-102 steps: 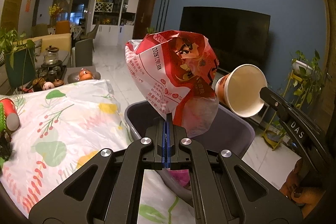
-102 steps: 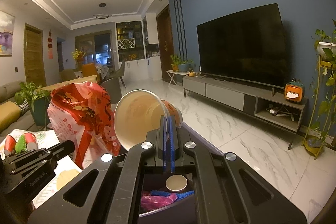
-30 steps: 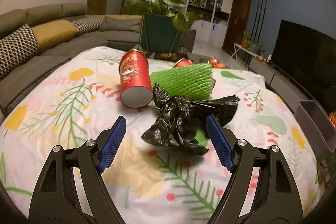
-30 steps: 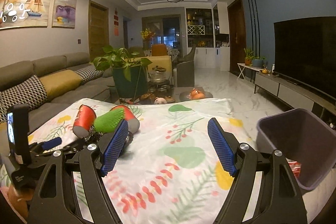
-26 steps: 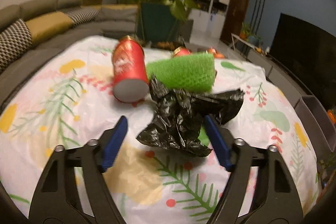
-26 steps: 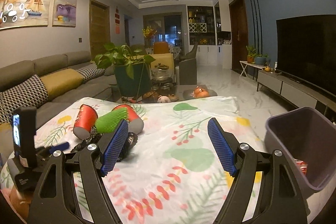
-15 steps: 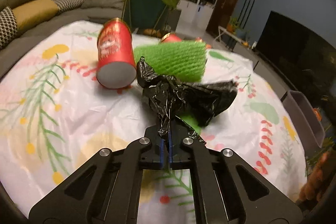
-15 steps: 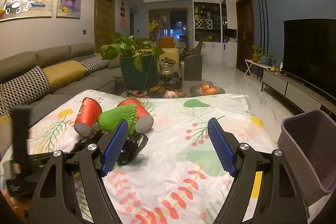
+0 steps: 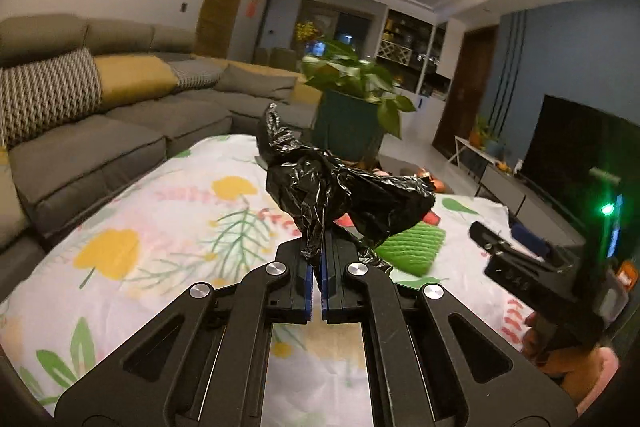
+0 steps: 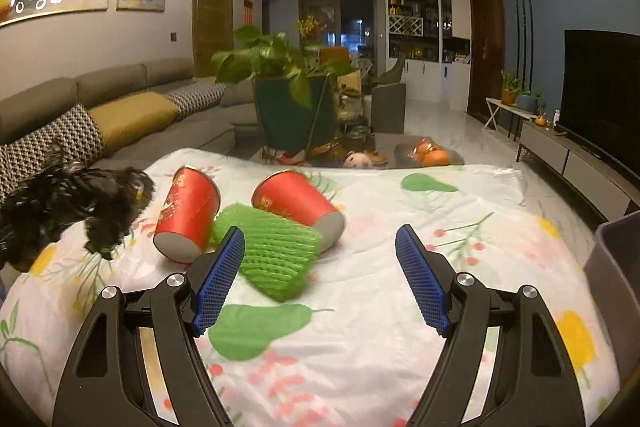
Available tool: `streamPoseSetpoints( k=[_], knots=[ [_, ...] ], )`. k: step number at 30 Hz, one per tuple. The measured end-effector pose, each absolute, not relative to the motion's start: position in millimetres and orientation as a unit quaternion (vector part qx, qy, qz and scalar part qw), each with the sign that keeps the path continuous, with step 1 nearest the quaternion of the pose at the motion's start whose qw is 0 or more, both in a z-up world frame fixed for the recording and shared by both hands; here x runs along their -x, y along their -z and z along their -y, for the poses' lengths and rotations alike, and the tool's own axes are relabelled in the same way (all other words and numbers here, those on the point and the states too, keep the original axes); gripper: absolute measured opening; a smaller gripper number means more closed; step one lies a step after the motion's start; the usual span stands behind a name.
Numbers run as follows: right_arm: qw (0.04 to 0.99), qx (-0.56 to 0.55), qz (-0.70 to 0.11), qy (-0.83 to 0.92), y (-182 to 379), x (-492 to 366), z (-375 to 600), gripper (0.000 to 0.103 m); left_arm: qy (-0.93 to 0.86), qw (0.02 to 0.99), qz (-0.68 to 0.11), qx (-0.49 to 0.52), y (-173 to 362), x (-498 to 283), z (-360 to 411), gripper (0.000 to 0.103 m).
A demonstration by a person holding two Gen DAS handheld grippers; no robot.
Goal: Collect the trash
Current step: 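Grasp the black plastic bag with the left gripper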
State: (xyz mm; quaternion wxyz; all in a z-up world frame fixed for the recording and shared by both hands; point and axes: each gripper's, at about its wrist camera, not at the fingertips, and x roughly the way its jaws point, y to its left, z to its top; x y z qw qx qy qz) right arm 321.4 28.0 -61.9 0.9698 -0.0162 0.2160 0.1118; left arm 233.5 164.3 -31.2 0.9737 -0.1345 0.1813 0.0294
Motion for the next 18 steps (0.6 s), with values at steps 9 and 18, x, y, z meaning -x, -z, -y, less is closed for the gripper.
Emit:
streamPoseSetpoints(
  k=[9,18],
  knots=[
    [0.96,0.021,-0.266,-0.087,88,-369,-49,0.072,-0.024,0.973,-0.184,0.137,34,-240,-176,0.002],
    [0.945,0.036,-0.304,-0.113,103,-384,-62,0.04,-0.014,0.972,-0.191,0.139,44,-247,-177,0.002]
  ],
)
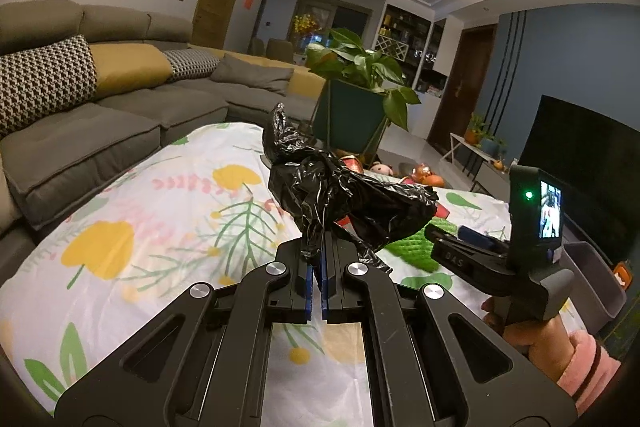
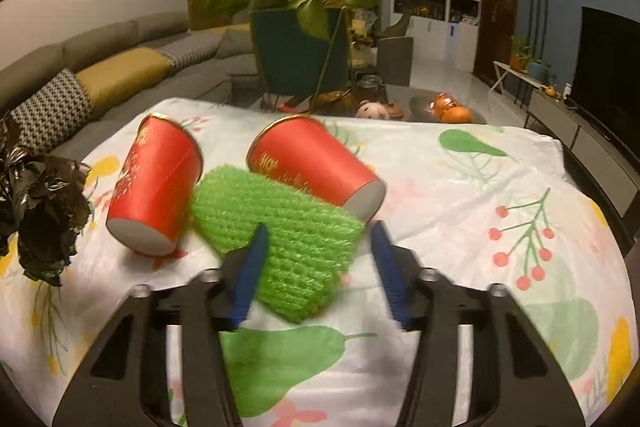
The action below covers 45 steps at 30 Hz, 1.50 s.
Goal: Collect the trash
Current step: 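Grasp the black plastic bag with the left gripper, then grasp the green foam net with the right gripper while the left holds the black bag, then carry the black bag and green foam net over the grey bin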
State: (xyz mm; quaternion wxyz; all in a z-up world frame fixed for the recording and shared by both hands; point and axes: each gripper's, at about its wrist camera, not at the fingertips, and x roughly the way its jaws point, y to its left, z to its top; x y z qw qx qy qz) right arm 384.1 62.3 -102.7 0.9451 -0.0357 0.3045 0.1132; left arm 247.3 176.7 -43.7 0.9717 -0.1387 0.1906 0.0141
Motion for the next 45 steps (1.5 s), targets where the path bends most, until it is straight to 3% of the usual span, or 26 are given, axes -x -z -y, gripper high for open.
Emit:
streamPoseSetpoints(
  k=[4,7,23,45],
  knots=[
    [0.942,0.033,-0.307,-0.129,104,-385,-63,0.015,-0.014,0.97,-0.195,0.143,46,-250,-180,0.002],
    [0.942,0.035,-0.305,-0.137,102,-381,-65,0.007,-0.015,0.97,-0.195,0.143,47,-249,-179,0.002],
    [0.96,0.022,-0.243,-0.136,65,-331,-29,0.003,-0.017,0.972,-0.189,0.137,37,-233,-169,0.002],
    [0.983,0.043,-0.14,-0.111,-10,-194,62,0.003,0.031,0.98,-0.171,0.093,-5,-178,-87,0.002]
  ],
)
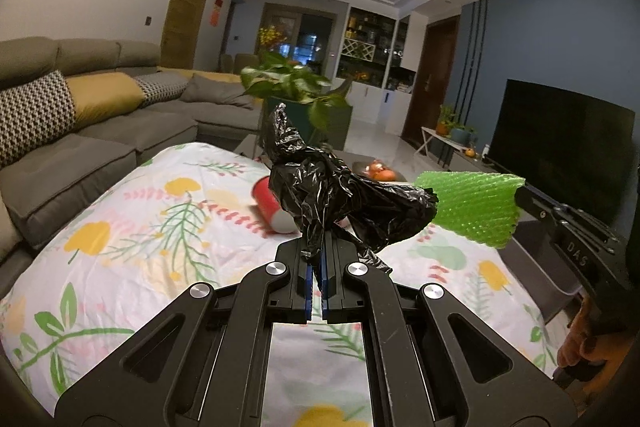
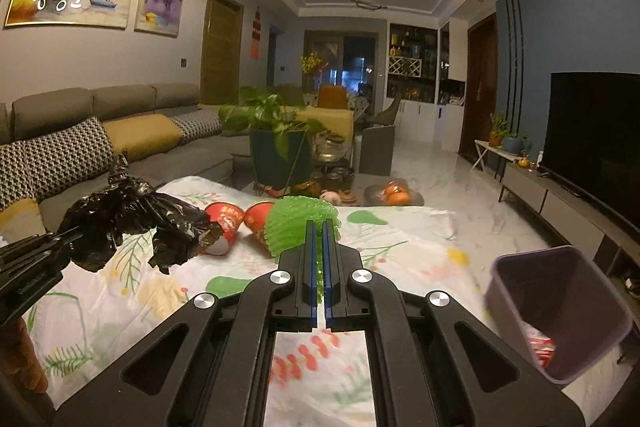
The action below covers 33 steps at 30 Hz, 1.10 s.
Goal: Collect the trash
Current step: 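Carry the black bag and green foam net over the grey bin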
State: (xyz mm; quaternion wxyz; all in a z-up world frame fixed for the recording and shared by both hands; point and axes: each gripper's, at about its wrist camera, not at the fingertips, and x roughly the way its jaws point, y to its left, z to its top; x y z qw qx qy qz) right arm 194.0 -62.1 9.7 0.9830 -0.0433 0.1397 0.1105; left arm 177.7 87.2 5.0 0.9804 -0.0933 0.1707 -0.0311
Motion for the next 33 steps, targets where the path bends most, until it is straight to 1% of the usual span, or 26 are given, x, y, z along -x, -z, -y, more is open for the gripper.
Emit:
streamPoseSetpoints(
  k=[17,23,33],
  knots=[
    [0.992,0.02,-0.111,-0.057,-26,-156,139,0.003,0.088,0.981,-0.163,0.051,-23,-165,-4,0.002],
    [0.994,0.011,-0.105,-0.029,-29,-153,164,0.003,0.114,0.979,-0.163,0.039,-25,-172,28,0.002],
    [0.995,0.0,-0.1,0.023,-30,-155,215,0.003,0.167,0.973,-0.155,0.019,-33,-190,106,0.002]
  ],
)
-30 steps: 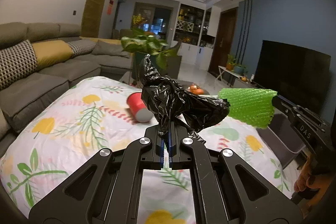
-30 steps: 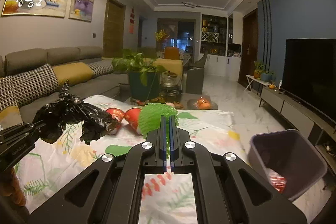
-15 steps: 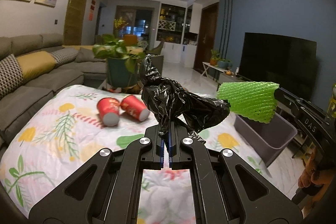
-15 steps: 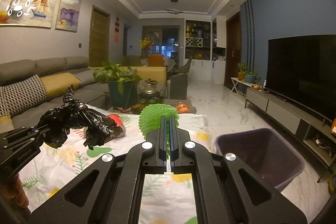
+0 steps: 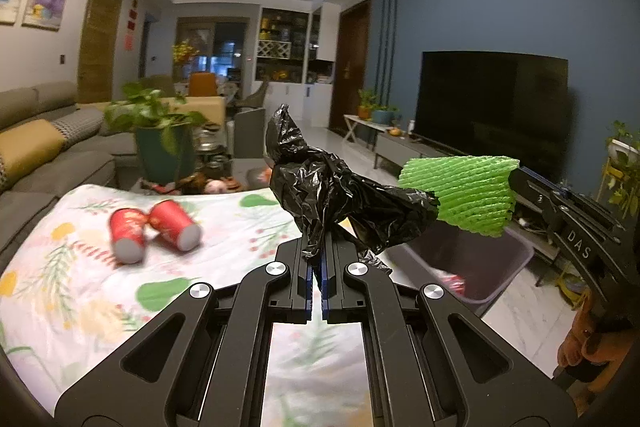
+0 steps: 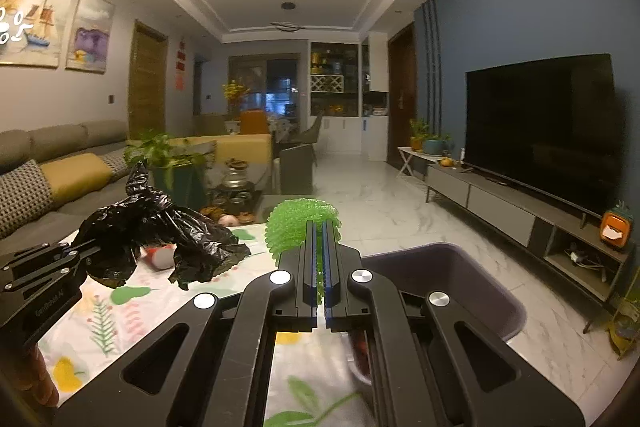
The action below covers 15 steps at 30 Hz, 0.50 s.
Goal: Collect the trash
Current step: 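Carry the black bag and green foam net over the grey bin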
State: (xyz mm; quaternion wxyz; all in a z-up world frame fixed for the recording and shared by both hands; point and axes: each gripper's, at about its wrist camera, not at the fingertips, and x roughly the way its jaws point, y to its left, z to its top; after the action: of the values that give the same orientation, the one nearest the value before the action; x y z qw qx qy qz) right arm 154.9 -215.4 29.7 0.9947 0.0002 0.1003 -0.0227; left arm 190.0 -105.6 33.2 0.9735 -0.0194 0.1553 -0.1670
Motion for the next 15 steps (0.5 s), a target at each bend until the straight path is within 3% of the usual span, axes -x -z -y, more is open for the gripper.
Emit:
streamPoseSetpoints(
  k=[15],
  knots=[
    [0.991,-0.024,-0.09,0.099,-24,-161,286,0.003,0.234,0.96,-0.153,-0.008,-30,-216,195,0.002]
  ],
)
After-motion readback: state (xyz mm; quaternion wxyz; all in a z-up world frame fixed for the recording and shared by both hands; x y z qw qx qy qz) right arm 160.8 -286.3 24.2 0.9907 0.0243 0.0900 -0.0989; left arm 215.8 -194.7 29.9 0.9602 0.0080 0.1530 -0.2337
